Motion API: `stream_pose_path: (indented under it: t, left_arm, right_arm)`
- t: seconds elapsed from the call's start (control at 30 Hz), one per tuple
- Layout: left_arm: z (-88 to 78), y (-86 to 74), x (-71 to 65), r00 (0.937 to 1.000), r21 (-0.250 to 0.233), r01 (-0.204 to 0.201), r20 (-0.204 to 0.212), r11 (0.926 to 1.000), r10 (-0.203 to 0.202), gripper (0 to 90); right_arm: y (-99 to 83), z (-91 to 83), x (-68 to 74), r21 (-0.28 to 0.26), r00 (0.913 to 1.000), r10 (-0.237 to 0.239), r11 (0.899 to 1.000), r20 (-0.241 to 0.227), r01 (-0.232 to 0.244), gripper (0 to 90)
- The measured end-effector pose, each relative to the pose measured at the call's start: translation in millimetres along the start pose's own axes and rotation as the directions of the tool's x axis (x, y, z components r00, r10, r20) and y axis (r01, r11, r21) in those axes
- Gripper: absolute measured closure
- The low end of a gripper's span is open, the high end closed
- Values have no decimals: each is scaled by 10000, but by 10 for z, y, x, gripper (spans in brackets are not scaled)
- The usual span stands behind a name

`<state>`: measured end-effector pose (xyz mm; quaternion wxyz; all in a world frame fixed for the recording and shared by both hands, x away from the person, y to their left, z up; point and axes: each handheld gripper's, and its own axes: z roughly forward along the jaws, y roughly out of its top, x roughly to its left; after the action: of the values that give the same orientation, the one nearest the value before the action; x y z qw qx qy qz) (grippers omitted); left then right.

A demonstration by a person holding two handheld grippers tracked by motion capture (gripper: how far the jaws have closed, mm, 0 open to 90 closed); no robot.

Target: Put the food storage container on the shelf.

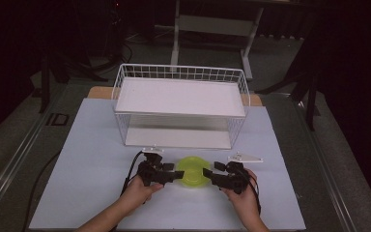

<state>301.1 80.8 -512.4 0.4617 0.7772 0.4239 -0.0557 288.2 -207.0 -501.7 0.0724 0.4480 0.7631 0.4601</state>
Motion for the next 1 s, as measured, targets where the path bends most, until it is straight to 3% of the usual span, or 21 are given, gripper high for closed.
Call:
stream_pose_path:
  t: [0.07,0.13,0.27,0.43,0.57,0.63,0.67,0.7,0.73,0.83,1.0]
  left_arm:
    - [0,-6,-2,9998,28,70,186,10000,-70,480]
    - [-12,-3,-20,9997,-40,68,253,10000,-67,562]
    - [-26,-17,-51,9994,-26,68,337,10000,-68,605]
    - [-57,-33,-73,9983,182,164,552,9997,-174,687]
    - [-123,-86,-91,9949,253,490,869,9985,-510,739]
    - [-135,-92,-100,9946,222,541,879,9983,-558,782]
    - [-169,-97,-123,9970,96,493,591,9987,-498,782]
    - [-184,-89,-119,9974,136,420,581,9990,-428,826]
    - [-194,-86,-118,9979,133,333,552,9994,-340,828]
    - [-231,-82,-115,9983,-53,274,508,9996,-271,829]
    - [-319,1,-131,9995,-465,32,319,9989,-17,828]
  right_arm:
    - [-12,10,-3,102,9999,63,9999,-78,-63,425]
    - [-14,7,-8,222,9997,201,9996,-143,-198,501]
    - [-22,-12,-11,405,9959,772,9963,-482,-753,613]
    - [-22,-51,49,386,9968,604,9975,-517,-584,695]
    - [-15,-106,96,312,9952,705,9972,-676,-685,757]
    - [-21,-119,96,292,9922,968,9951,-782,-948,787]
    - [-21,-119,96,292,9922,968,9951,-782,-948,787]
    - [-17,-125,102,417,9911,988,9946,-888,-954,801]
    - [-26,-115,128,487,9940,796,9959,-746,-761,800]
    - [-20,-102,153,364,9943,778,9965,-726,-753,800]
    - [101,-123,215,37,9971,477,9989,-589,-476,801]
